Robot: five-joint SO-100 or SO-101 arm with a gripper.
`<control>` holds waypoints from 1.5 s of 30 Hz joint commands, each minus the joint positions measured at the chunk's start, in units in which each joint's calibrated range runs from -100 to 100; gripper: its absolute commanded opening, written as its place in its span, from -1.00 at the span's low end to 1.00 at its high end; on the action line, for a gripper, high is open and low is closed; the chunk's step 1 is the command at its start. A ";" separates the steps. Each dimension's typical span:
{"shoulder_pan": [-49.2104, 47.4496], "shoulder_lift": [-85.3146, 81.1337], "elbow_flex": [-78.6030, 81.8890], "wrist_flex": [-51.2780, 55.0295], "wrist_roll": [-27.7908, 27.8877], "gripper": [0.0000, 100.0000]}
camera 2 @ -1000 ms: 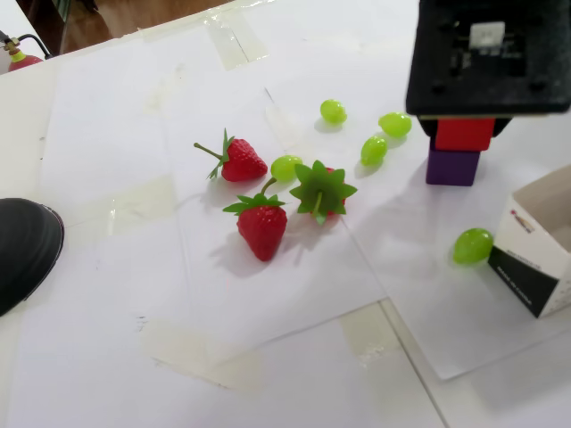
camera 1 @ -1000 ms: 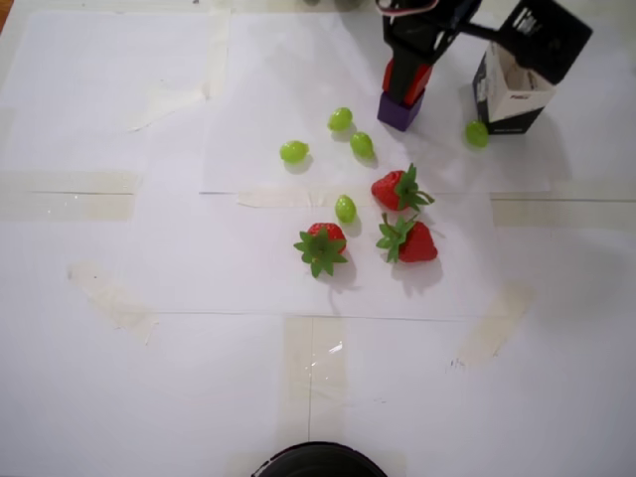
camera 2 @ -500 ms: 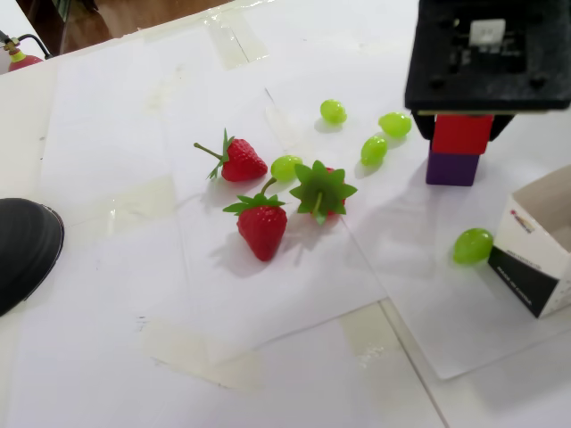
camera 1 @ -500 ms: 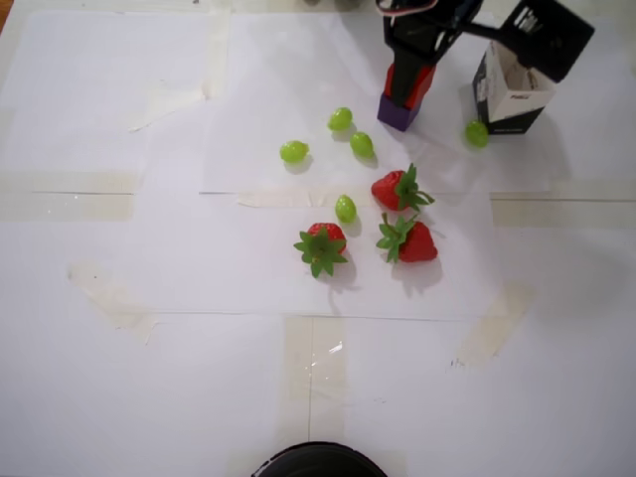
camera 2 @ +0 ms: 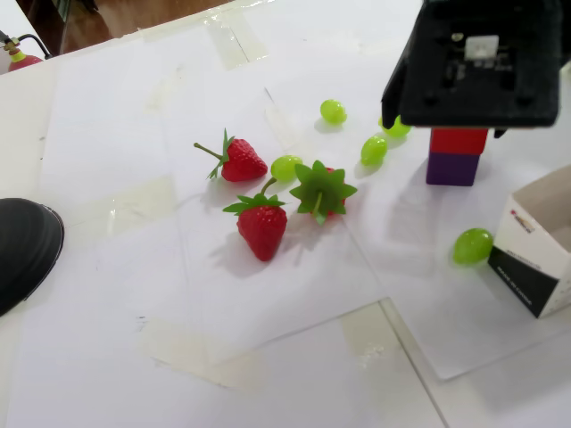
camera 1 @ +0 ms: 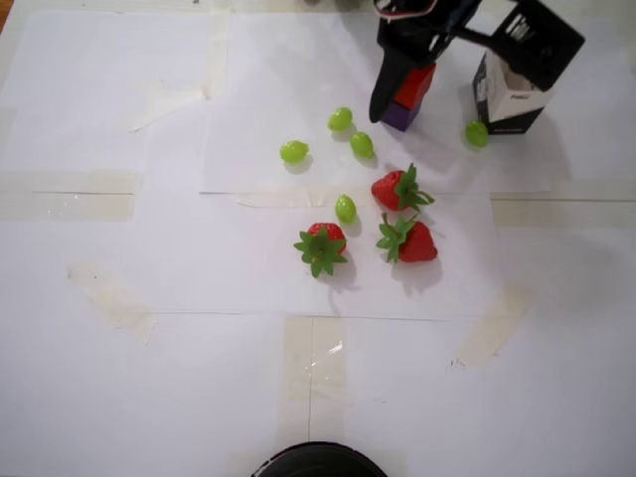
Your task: Put the red cube on top of the purple cube
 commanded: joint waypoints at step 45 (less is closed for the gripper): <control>16.96 -80.34 46.29 -5.38 -16.31 -1.00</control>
